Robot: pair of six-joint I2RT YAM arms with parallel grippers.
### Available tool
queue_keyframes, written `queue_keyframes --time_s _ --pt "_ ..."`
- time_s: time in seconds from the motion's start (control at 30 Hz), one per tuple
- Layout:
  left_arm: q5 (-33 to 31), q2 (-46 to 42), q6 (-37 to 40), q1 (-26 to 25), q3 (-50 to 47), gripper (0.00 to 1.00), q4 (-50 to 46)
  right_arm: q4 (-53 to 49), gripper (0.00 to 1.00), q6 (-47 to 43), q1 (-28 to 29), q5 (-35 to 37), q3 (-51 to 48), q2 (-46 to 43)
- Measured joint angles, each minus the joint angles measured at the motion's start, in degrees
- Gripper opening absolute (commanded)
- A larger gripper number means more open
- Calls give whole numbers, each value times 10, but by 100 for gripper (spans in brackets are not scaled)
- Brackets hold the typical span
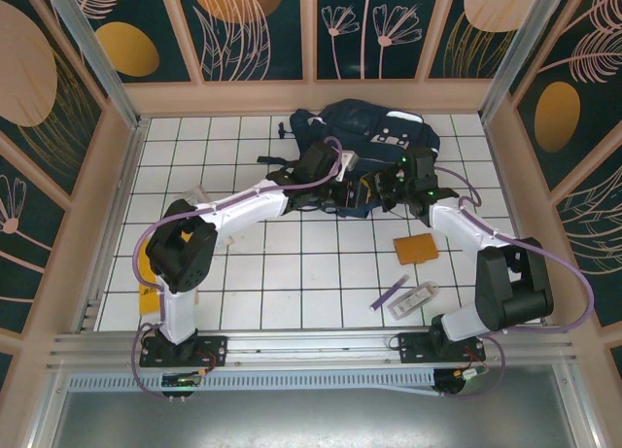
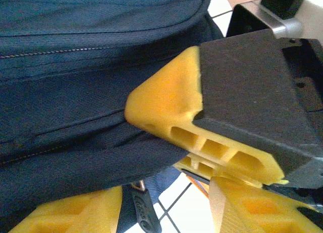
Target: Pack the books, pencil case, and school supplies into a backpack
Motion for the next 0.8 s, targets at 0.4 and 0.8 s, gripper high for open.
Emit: queue_keyframes --time_s 0.4,0.8 --pt "-54 11 12 3 8 0 -30 3 0 4 1 3 0 0" --pt "6 -61 136 74 -122 0 21 -53 0 -79 -61 0 -7 -19"
